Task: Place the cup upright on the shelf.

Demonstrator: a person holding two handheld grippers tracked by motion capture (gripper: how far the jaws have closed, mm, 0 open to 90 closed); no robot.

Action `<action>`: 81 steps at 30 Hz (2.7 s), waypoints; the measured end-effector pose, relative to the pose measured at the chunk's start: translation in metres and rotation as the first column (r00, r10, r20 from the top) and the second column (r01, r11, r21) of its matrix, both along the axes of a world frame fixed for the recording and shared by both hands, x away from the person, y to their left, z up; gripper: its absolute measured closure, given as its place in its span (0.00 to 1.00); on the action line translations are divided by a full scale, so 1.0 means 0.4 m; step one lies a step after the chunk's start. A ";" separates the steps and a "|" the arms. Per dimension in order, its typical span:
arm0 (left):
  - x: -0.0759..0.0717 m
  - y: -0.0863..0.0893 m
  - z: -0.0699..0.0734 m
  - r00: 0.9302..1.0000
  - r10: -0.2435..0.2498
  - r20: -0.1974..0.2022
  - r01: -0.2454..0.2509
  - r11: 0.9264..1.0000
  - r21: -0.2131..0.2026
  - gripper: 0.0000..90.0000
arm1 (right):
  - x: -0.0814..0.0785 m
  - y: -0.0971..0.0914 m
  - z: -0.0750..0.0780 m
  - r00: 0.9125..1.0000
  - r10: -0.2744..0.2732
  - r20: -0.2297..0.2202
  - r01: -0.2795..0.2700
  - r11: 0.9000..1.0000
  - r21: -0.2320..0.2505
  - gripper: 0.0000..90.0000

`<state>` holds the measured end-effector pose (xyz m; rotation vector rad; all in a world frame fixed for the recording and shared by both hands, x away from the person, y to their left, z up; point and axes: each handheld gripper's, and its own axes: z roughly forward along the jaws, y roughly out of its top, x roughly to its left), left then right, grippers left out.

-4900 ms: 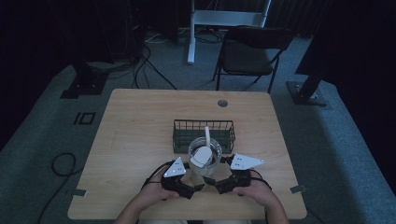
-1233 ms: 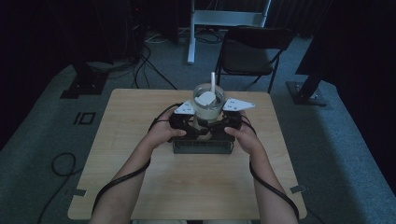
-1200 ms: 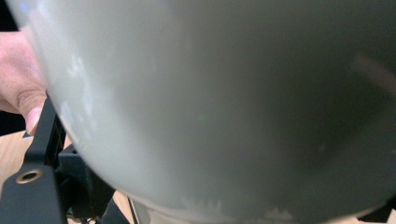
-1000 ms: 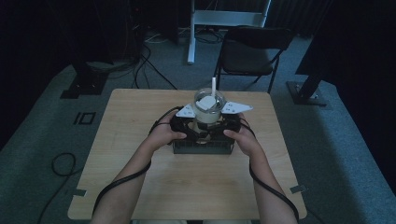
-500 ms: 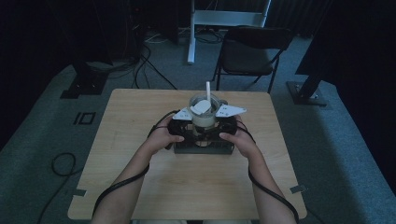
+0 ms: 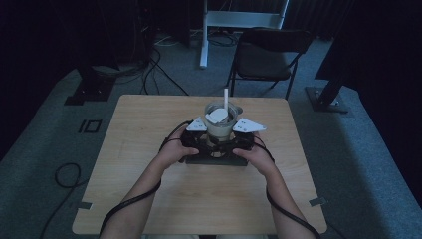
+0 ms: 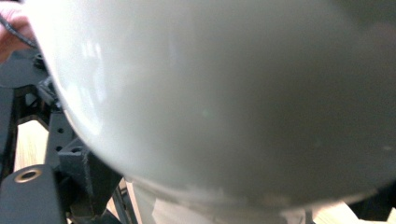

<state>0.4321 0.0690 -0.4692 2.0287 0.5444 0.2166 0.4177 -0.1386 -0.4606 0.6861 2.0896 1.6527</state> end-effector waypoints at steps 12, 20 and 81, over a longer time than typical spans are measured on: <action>-0.018 0.006 0.007 0.999 0.028 0.034 -0.027 1.000 -0.008 0.13 | -0.032 -0.030 -0.016 0.999 -0.038 -0.021 0.039 0.999 0.037 0.10; -0.044 0.014 0.013 0.999 0.046 0.026 -0.046 0.999 -0.024 0.10 | -0.062 -0.068 -0.018 0.997 -0.063 -0.047 0.065 0.997 0.039 0.10; -0.274 0.492 -0.117 0.881 0.473 -0.013 -0.471 0.879 0.076 0.03 | -0.247 -0.378 -0.140 0.900 -0.412 -0.142 0.404 0.911 -0.086 0.10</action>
